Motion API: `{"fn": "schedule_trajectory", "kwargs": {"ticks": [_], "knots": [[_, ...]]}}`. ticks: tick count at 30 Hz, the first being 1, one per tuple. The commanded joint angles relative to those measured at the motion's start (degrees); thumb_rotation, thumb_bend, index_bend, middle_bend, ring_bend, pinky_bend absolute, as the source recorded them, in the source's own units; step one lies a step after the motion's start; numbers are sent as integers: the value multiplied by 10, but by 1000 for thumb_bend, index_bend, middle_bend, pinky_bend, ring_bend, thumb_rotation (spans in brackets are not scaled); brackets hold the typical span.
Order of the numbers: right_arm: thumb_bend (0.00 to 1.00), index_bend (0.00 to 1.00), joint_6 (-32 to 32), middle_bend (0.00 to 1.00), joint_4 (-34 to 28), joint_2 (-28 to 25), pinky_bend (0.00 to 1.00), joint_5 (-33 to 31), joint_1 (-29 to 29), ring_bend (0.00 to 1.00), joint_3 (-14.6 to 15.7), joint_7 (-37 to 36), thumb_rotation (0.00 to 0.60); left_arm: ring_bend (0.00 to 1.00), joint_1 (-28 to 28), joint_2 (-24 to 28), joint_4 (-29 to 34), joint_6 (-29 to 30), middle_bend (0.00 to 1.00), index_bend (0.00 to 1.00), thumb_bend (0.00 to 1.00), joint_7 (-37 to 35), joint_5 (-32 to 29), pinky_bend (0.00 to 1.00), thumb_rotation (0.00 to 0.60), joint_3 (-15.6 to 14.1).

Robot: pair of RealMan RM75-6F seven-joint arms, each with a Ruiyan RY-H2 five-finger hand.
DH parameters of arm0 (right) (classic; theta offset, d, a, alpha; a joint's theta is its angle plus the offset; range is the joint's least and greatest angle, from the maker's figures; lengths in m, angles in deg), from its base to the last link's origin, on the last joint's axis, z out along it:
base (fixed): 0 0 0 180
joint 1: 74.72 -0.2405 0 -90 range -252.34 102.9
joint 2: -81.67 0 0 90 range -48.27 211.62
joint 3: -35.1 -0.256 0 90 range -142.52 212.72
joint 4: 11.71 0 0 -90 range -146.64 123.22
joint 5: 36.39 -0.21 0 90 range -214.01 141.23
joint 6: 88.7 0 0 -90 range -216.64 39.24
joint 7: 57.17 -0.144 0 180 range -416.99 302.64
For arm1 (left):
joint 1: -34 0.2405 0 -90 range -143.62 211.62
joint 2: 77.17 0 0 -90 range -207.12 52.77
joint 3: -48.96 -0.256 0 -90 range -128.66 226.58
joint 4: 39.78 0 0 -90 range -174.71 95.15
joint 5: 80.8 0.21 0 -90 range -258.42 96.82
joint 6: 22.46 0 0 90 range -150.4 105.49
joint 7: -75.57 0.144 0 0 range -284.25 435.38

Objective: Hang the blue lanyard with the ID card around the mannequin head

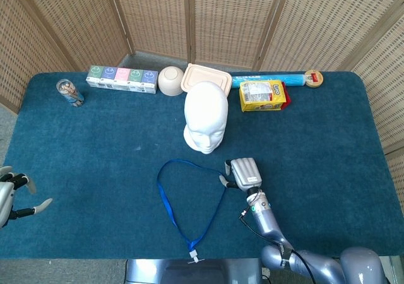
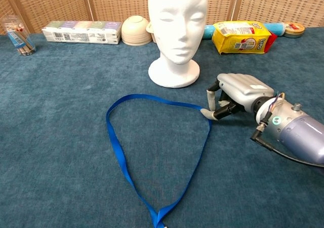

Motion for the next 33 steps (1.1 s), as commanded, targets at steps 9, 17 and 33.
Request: {"fn": "schedule_trajectory", "kwargs": {"ticks": [9,17,33], "knots": [[410,597,-8,987,-4,-8,1000,4,-8,1000,9,29,407,372,-1,-1,-4,0,502,582,109,-3,-1,158,341,0],[431,604,-20,987,-23,-23,1000,-3,-19,1000,13,69,409,372,-1,-4,-8,-1,502,582,108,-10,0,157,339,0],[513,679,-20,1000,-43,-37,1000,-10,-25,1000,17,87,511,372,-5,-5,-12,-3,502,566,109,-10,3,157,340,1]]}}
